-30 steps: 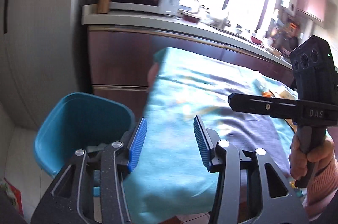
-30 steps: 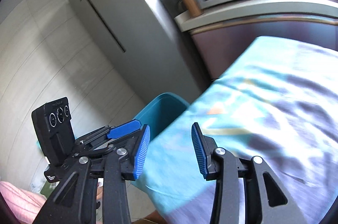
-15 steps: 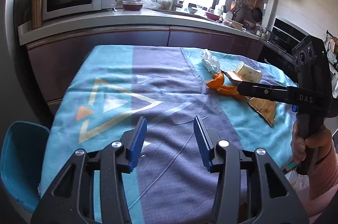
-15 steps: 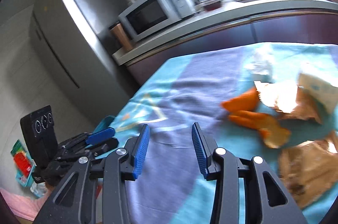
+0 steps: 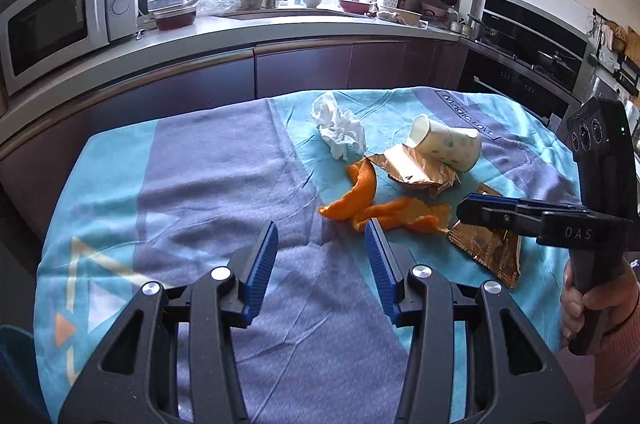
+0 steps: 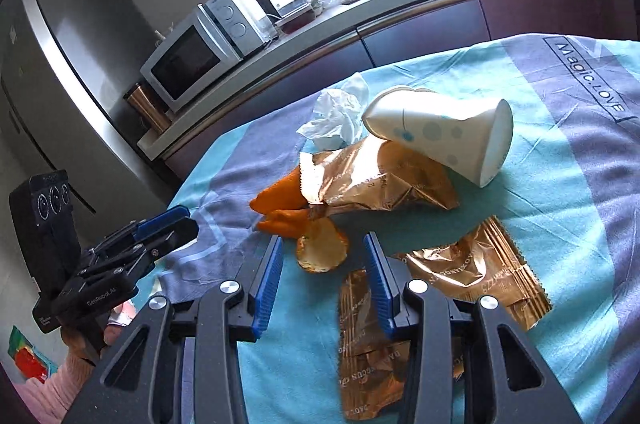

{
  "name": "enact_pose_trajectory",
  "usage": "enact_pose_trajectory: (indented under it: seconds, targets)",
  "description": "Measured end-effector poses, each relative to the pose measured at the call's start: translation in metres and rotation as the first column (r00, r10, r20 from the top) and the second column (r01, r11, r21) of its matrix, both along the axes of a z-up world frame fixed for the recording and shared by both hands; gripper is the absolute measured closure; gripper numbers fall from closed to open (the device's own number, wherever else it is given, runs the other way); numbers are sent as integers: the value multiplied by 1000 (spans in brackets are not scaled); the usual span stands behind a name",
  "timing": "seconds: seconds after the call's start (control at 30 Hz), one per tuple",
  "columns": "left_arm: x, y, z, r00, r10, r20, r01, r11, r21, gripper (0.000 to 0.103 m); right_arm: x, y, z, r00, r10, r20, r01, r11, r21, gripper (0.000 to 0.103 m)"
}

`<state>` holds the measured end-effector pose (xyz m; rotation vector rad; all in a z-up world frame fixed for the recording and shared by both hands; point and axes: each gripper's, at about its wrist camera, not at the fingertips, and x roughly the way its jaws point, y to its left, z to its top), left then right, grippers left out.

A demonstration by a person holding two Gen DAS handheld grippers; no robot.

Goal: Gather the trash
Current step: 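Move both open tools back over the remaining trash on the table, then grasp an orange peel with the left tool while the right tool grasps another peel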

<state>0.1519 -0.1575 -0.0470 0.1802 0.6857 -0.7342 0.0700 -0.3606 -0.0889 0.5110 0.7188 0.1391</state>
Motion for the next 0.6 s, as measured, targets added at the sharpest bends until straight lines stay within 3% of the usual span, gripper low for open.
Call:
enact_pose_trajectory:
  seconds: [0.27, 0.6]
  targets:
    - [23, -44, -16, 999, -48, -15, 49, 996, 79, 59, 16, -2, -5, 1000, 26, -17, -26, 1000, 4, 64]
    - [26, -67, -23, 992, -122, -24, 124, 983, 135, 71, 34, 6, -9, 995, 74, -61, -75, 997, -14, 65]
